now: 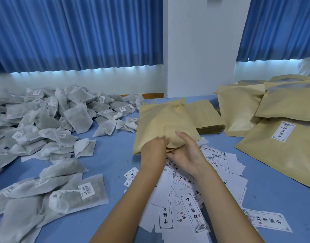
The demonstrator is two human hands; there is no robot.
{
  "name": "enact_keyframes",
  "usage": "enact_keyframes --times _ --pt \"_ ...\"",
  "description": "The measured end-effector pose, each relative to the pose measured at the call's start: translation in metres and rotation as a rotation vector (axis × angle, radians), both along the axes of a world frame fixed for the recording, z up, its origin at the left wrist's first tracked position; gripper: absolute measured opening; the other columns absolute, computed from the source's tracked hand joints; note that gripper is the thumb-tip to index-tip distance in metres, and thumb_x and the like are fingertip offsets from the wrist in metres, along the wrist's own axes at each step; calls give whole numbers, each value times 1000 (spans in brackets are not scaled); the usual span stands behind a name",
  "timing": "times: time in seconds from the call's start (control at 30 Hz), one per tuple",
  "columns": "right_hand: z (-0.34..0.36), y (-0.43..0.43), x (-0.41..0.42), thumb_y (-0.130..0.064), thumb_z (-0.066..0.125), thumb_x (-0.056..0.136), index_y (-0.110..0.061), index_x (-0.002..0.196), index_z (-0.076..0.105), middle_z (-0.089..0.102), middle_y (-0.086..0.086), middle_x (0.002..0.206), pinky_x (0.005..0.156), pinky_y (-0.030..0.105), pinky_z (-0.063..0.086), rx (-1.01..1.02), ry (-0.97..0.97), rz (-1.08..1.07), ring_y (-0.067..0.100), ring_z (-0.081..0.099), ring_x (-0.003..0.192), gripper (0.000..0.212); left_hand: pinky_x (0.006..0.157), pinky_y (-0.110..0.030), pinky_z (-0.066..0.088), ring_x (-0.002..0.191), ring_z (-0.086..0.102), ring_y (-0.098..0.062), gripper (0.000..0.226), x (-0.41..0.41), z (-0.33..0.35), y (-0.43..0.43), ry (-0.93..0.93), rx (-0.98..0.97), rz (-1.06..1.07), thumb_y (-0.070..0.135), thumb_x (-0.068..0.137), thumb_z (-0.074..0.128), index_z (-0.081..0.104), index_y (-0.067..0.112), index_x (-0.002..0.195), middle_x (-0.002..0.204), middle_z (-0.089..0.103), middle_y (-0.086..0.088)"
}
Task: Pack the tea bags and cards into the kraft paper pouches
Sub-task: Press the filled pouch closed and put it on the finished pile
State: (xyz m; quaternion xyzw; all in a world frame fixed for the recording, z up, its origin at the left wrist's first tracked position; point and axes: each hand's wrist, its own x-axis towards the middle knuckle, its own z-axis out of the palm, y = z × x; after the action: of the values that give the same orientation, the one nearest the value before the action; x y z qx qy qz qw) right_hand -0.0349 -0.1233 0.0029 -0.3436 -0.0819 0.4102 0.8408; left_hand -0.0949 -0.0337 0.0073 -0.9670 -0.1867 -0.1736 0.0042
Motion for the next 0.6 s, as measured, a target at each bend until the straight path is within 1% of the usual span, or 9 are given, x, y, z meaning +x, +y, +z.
enact_keyframes --times 0.07,0.13,0.17,0.23,0.27,0.37,0.47,0.53,0.6 --pt "-2 0 3 -30 49 99 -4 119 60 67 16 115 89 39 52 -75 15 -98 28 66 101 35 72 -32 41 99 56 -23 28 -3 -11 -6 12 -11 -57 7 90 45 53 16 114 108 56 -3" --pt "-8 3 6 -26 48 100 -3 127 56 68 13 108 69 30 57 -215 -18 -235 21 68 86 36 74 -33 42 97 51 -21 21 -5 -18 -18 -79 -93 -171 12 90 45 61 10 105 103 57 -4" --pt "-10 3 7 -23 48 101 -3 126 56 68 11 101 58 26 56 -263 -34 -277 18 68 75 33 70 -32 42 86 52 -17 19 -6 -20 -25 -154 -230 -218 16 89 47 65 11 93 92 59 -2" --pt "-11 2 10 -21 48 100 -6 115 57 67 8 85 46 24 52 -302 -23 -300 18 68 58 23 54 -27 41 57 50 -10 23 -9 -22 -33 -234 -642 -224 26 86 52 62 17 67 59 57 6" --pt "-11 1 11 -22 48 101 -7 109 57 68 8 79 48 27 54 -304 -15 -287 20 67 56 20 51 -25 41 48 49 -10 30 -9 -22 -33 -239 -884 -191 32 87 54 59 19 60 50 56 6" --pt "-10 1 10 -25 44 102 -5 97 57 67 8 63 48 26 51 -299 -46 -199 21 64 52 24 50 -23 47 53 57 -14 38 -9 -16 -27 -256 -1520 -44 43 89 60 67 11 68 60 66 -1" --pt "-12 4 9 -22 43 102 -1 115 57 68 13 92 65 32 52 -276 -78 -127 24 65 79 28 55 -25 51 68 64 -18 48 -9 -13 -16 -420 -2012 114 45 84 66 66 -3 87 82 69 -11" --pt "-13 6 8 -22 44 102 0 124 54 65 17 111 88 37 51 -258 -44 -93 29 63 102 33 58 -26 56 70 66 -21 50 -10 -15 -13 -412 -2144 150 45 82 68 62 -4 89 84 69 -14" --pt "-14 5 9 -23 46 101 1 128 53 59 20 126 106 43 41 -251 -30 -79 34 56 120 37 56 -26 57 67 69 -23 49 -12 -18 -10 -315 -2179 144 46 81 68 60 -2 82 79 70 -16"
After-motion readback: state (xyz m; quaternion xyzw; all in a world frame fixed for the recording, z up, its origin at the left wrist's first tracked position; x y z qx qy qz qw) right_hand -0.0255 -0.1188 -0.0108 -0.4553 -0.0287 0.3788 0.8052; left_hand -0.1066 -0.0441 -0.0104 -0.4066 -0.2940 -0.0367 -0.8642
